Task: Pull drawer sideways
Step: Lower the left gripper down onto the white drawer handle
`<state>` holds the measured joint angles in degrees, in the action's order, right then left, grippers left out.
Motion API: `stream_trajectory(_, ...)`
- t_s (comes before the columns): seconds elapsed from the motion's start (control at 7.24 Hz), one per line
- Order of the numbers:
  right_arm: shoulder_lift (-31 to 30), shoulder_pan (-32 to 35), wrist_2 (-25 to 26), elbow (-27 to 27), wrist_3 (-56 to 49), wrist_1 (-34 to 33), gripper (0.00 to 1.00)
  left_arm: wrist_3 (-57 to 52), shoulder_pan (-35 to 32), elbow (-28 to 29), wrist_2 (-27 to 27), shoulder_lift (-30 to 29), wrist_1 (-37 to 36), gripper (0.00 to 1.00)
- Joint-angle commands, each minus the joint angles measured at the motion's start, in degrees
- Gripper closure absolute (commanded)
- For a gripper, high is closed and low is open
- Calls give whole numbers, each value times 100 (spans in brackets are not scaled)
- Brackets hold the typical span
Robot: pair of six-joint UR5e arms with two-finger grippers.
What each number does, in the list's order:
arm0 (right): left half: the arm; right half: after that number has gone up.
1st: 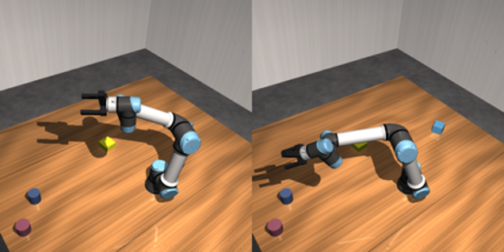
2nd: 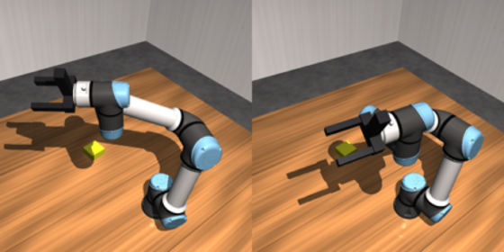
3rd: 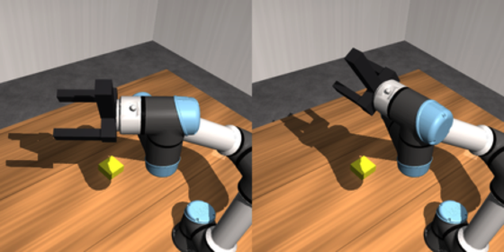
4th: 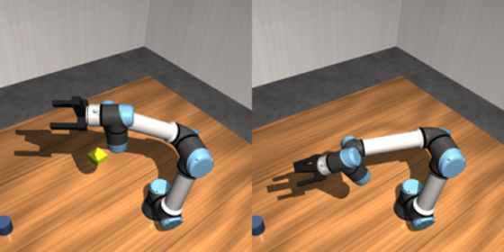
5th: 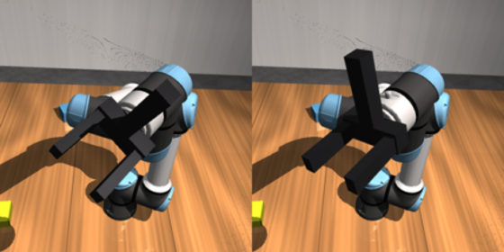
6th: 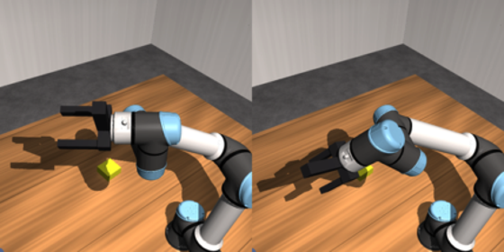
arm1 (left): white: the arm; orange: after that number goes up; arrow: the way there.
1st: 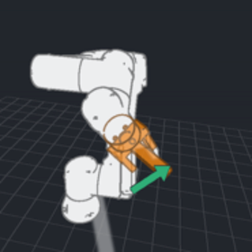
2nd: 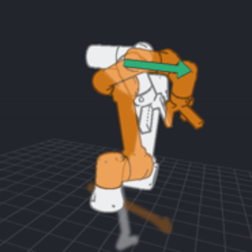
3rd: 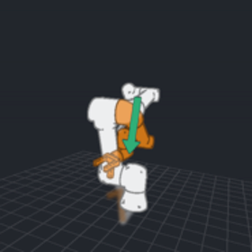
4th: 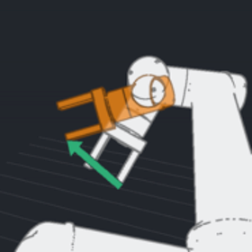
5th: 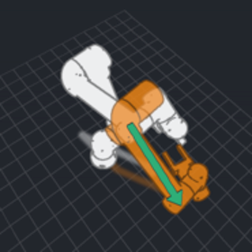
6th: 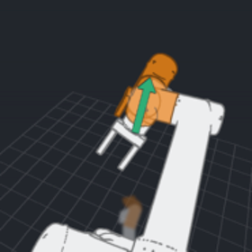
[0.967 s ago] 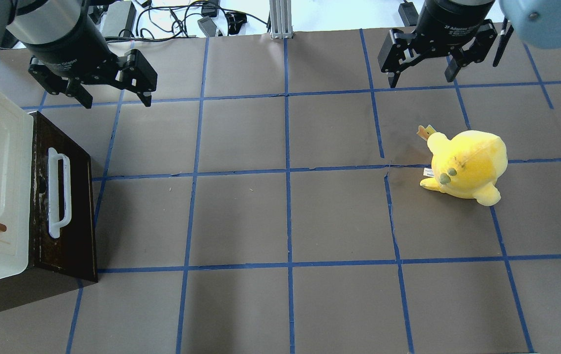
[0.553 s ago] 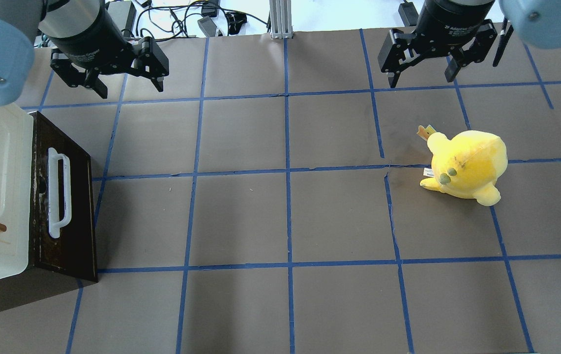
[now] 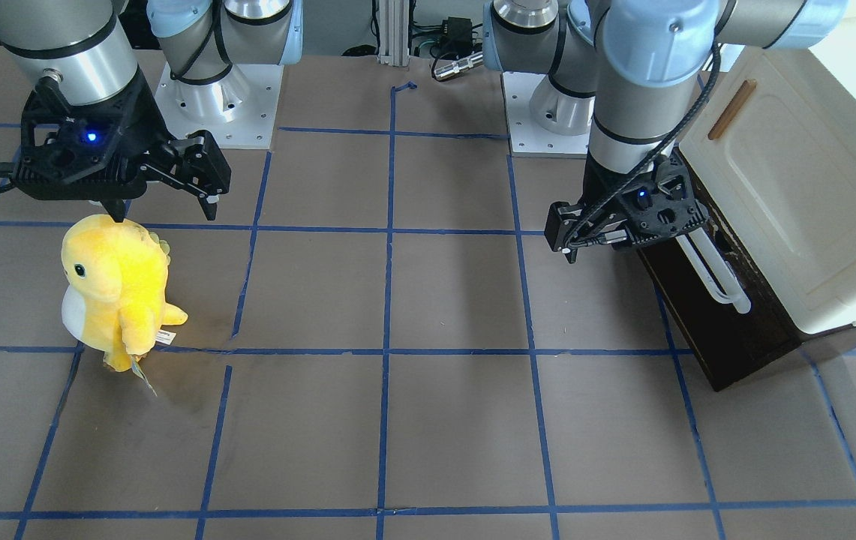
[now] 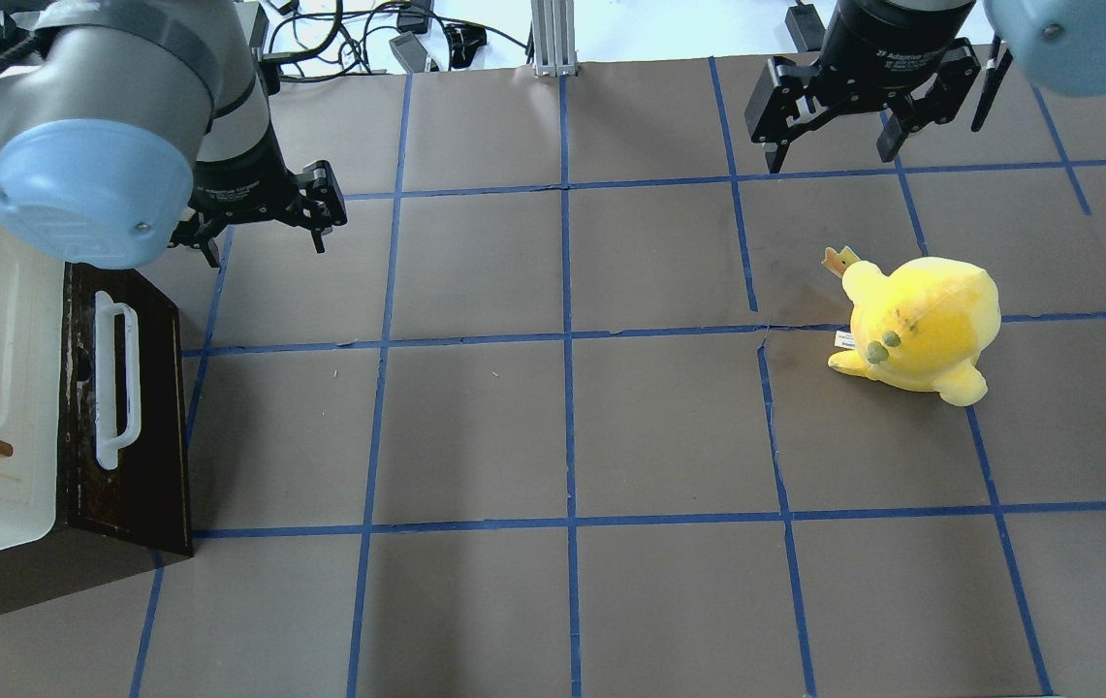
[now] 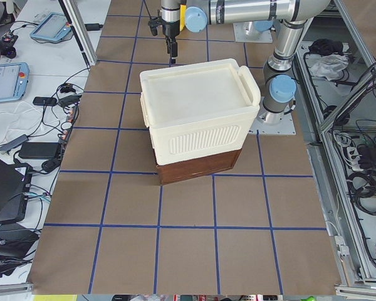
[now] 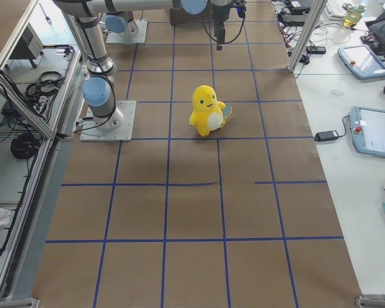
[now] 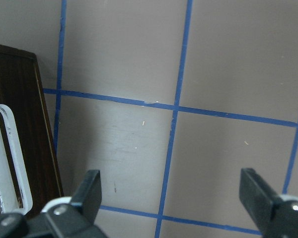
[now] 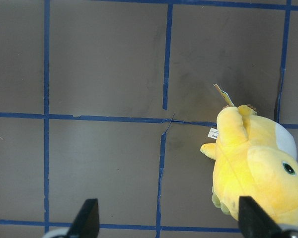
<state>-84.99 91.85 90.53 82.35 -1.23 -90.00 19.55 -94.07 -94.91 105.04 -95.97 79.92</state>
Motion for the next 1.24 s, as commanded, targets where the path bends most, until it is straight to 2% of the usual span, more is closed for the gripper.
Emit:
stream_trajectory(0.0,0,0,0,0,0,0,0,966,-129,-228,847,-552,-29,0)
stream_trajectory(0.28,0,0,0,0,0,0,0,1286,-295,-510,1918,-1001,6,0)
stream_trajectory(0.41,0,0,0,0,0,0,0,1279,-453,-624,2732,-1151,372,0)
stream_trajectory(0.55,0,0,0,0,0,0,0,1262,-559,-678,3324,-1231,532,0)
stream_trajectory(0.83,0,0,0,0,0,0,0,1288,-551,-879,3469,-1398,883,0)
stream_trajectory(0.97,0,0,0,0,0,0,0,1314,-551,-976,3766,-1416,885,0)
stream_trajectory(1.11,0,0,0,0,0,0,0,1306,-525,-1003,3821,-1416,894,0)
